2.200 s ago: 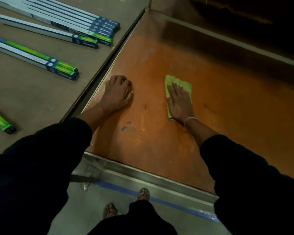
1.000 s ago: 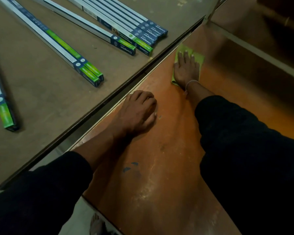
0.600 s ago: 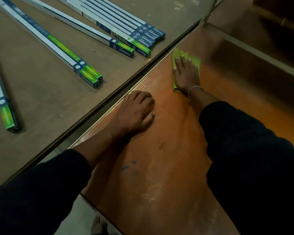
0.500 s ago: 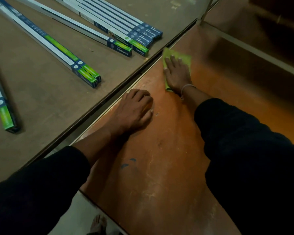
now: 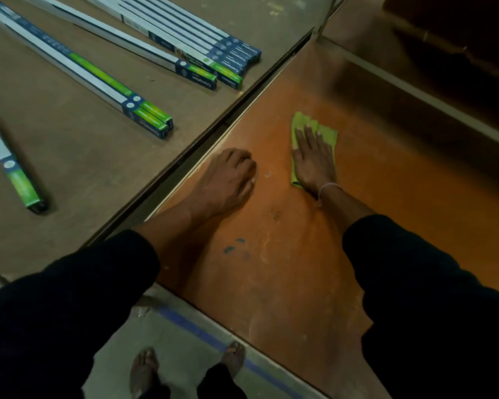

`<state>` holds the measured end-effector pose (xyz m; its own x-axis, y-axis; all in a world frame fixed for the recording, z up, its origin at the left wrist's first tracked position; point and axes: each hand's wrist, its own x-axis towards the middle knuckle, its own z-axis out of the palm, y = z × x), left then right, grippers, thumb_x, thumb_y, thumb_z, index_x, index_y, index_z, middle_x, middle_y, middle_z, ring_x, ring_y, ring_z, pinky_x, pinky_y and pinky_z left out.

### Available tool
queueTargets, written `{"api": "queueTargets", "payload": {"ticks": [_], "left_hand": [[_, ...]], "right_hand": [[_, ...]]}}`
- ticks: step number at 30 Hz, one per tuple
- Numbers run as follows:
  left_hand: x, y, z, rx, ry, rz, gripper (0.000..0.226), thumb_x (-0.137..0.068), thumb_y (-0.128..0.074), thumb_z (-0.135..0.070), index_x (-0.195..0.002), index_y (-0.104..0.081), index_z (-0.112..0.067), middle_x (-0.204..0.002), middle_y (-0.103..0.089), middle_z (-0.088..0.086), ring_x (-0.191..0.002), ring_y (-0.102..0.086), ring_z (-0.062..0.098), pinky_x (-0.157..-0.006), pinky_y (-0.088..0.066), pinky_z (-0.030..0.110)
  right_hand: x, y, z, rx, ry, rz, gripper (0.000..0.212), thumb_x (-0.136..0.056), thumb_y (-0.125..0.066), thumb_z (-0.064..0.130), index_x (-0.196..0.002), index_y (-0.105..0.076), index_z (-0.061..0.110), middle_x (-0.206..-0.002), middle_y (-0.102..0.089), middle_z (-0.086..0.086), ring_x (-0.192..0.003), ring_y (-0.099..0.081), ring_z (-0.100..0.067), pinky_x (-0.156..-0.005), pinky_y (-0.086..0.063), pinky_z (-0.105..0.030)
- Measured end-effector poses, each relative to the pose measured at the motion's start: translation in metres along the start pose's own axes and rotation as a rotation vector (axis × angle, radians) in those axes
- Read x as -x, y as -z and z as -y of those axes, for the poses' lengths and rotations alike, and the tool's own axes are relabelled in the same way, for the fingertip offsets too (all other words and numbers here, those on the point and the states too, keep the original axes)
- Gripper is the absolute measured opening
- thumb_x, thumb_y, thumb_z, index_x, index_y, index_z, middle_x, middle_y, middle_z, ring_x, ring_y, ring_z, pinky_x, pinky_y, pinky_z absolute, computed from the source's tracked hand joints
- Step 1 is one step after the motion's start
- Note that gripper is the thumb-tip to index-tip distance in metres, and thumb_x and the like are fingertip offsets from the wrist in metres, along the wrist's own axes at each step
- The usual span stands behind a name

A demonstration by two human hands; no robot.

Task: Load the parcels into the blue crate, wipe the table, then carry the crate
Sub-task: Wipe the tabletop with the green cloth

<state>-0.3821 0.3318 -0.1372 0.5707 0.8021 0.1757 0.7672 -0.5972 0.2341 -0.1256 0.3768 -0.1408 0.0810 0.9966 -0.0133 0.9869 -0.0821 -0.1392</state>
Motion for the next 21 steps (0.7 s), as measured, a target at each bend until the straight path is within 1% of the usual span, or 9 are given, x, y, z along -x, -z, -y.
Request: {"api": "queueTargets", "payload": {"ticks": [3, 5, 6, 8, 10, 12, 15, 18, 21], "left_hand": [[0.049, 0.009, 0.006, 0.032, -0.097, -0.003, 0.049, -0.103, -0.038, -0.046, -0.135, -0.052, -0.012, -0.144, -0.047, 0.013, -0.13, -0.045, 0.029, -0.109, -0.039, 0.046], [0.083, 0.014, 0.013, 0.043, -0.146, -0.009, 0.049, -0.103, -0.041, -0.047, -0.135, -0.053, -0.012, -0.146, -0.046, 0.012, -0.132, -0.043, 0.028, -0.11, -0.038, 0.045], [0.097, 0.016, 0.016, 0.048, -0.148, -0.005, 0.05, -0.102, -0.041, -0.048, -0.136, -0.053, -0.013, -0.148, -0.045, 0.012, -0.134, -0.042, 0.028, -0.111, -0.037, 0.045], [0.11, 0.019, 0.02, 0.064, -0.127, -0.005, 0.051, -0.102, -0.042, -0.049, -0.136, -0.054, -0.013, -0.148, -0.045, 0.011, -0.136, -0.041, 0.028, -0.112, -0.037, 0.045], [0.109, 0.021, 0.019, 0.079, -0.122, -0.022, 0.049, -0.101, -0.046, -0.047, -0.133, -0.056, -0.012, -0.143, -0.049, 0.011, -0.132, -0.045, 0.028, -0.111, -0.038, 0.045], [0.105, 0.021, 0.019, 0.091, -0.112, -0.039, 0.049, -0.1, -0.049, -0.048, -0.131, -0.058, -0.011, -0.139, -0.052, 0.01, -0.127, -0.048, 0.027, -0.108, -0.038, 0.043], [0.103, 0.017, 0.022, 0.083, -0.117, -0.063, 0.052, -0.099, -0.049, -0.05, -0.131, -0.059, -0.011, -0.139, -0.053, 0.008, -0.127, -0.048, 0.026, -0.107, -0.038, 0.041], [0.103, 0.016, 0.023, 0.073, -0.128, -0.093, 0.049, -0.097, -0.051, -0.049, -0.127, -0.06, -0.012, -0.136, -0.055, 0.008, -0.124, -0.049, 0.027, -0.104, -0.037, 0.041], [0.102, 0.016, 0.021, 0.071, -0.124, -0.095, 0.049, -0.097, -0.051, -0.049, -0.126, -0.061, -0.01, -0.135, -0.055, 0.009, -0.123, -0.05, 0.028, -0.105, -0.037, 0.042]], "right_hand": [[0.009, -0.001, 0.004, 0.01, -0.122, -0.026, 0.058, -0.104, -0.014, 0.045, -0.159, -0.011, 0.028, -0.167, -0.002, 0.003, -0.154, -0.002, -0.024, -0.124, -0.006, -0.047], [0.008, -0.001, 0.022, -0.019, -0.237, -0.029, 0.059, -0.103, -0.014, 0.045, -0.159, -0.012, 0.027, -0.167, -0.003, 0.001, -0.154, -0.002, -0.027, -0.124, -0.006, -0.048], [0.006, -0.001, 0.035, -0.03, -0.258, -0.028, 0.06, -0.102, -0.015, 0.046, -0.159, -0.012, 0.026, -0.167, -0.004, 0.0, -0.154, -0.003, -0.028, -0.123, -0.007, -0.049], [-0.002, -0.003, 0.068, -0.011, -0.165, -0.028, 0.06, -0.102, -0.015, 0.046, -0.159, -0.013, 0.026, -0.167, -0.006, -0.001, -0.153, -0.006, -0.029, -0.123, -0.009, -0.049], [-0.014, -0.005, 0.103, -0.029, -0.012, -0.001, 0.059, -0.102, -0.015, 0.048, -0.158, -0.012, 0.029, -0.167, -0.006, 0.001, -0.154, -0.004, -0.027, -0.123, -0.008, -0.049], [-0.03, -0.006, 0.127, -0.046, 0.076, 0.025, 0.059, -0.102, -0.014, 0.049, -0.158, -0.011, 0.031, -0.167, -0.005, 0.002, -0.154, -0.002, -0.025, -0.123, -0.007, -0.049], [-0.048, -0.005, 0.132, -0.052, 0.095, 0.039, 0.057, -0.104, -0.015, 0.048, -0.159, -0.011, 0.031, -0.167, -0.004, 0.003, -0.154, -0.001, -0.024, -0.124, -0.007, -0.049], [-0.039, -0.005, 0.119, -0.058, 0.145, 0.029, 0.057, -0.105, -0.014, 0.049, -0.159, -0.011, 0.031, -0.167, -0.003, 0.004, -0.154, 0.0, -0.022, -0.123, -0.004, -0.046], [-0.005, -0.005, 0.085, -0.038, 0.051, -0.002, 0.057, -0.105, -0.014, 0.049, -0.158, -0.013, 0.03, -0.167, -0.005, 0.004, -0.154, -0.002, -0.023, -0.124, -0.006, -0.046]]}}
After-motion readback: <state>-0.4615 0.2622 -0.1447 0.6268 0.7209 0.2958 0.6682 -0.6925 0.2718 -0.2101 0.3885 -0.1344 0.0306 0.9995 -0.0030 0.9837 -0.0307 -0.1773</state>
